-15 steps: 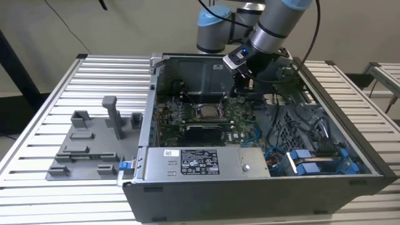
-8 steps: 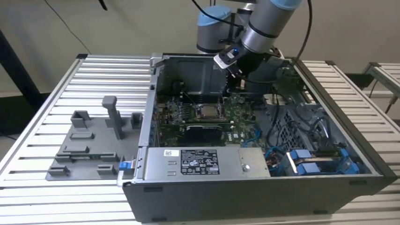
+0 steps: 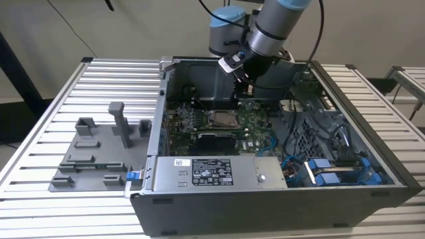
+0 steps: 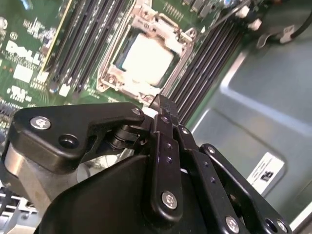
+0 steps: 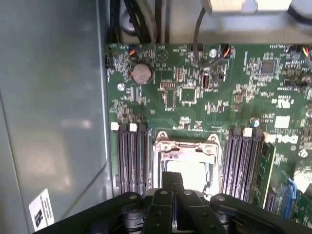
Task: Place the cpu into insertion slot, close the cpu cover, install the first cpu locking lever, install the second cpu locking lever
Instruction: 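Close the cpu cover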
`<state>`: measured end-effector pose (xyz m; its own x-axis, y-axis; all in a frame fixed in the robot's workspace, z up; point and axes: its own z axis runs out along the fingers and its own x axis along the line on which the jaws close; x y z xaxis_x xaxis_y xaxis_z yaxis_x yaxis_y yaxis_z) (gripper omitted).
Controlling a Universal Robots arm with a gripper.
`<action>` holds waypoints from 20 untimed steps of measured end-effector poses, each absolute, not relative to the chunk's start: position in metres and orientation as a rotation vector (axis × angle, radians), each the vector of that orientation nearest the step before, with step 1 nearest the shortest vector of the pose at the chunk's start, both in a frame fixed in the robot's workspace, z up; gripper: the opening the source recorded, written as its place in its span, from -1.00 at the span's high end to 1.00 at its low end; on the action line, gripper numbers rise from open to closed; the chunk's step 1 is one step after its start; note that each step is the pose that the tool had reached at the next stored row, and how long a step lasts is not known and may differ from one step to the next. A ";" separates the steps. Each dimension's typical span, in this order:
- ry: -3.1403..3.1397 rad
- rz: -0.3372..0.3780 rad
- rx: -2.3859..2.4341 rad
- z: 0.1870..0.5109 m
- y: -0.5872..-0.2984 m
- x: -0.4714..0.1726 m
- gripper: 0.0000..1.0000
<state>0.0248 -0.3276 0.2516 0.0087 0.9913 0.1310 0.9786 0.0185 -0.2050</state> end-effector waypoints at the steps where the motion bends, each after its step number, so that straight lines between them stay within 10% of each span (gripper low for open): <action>1: -2.056 0.078 -2.046 0.252 -0.328 0.022 0.79; 20: -2.078 0.028 -2.064 0.254 -0.327 -0.028 0.79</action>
<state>-0.0276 -0.3275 0.2536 0.0044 0.9907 0.1359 0.9866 0.0179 -0.1621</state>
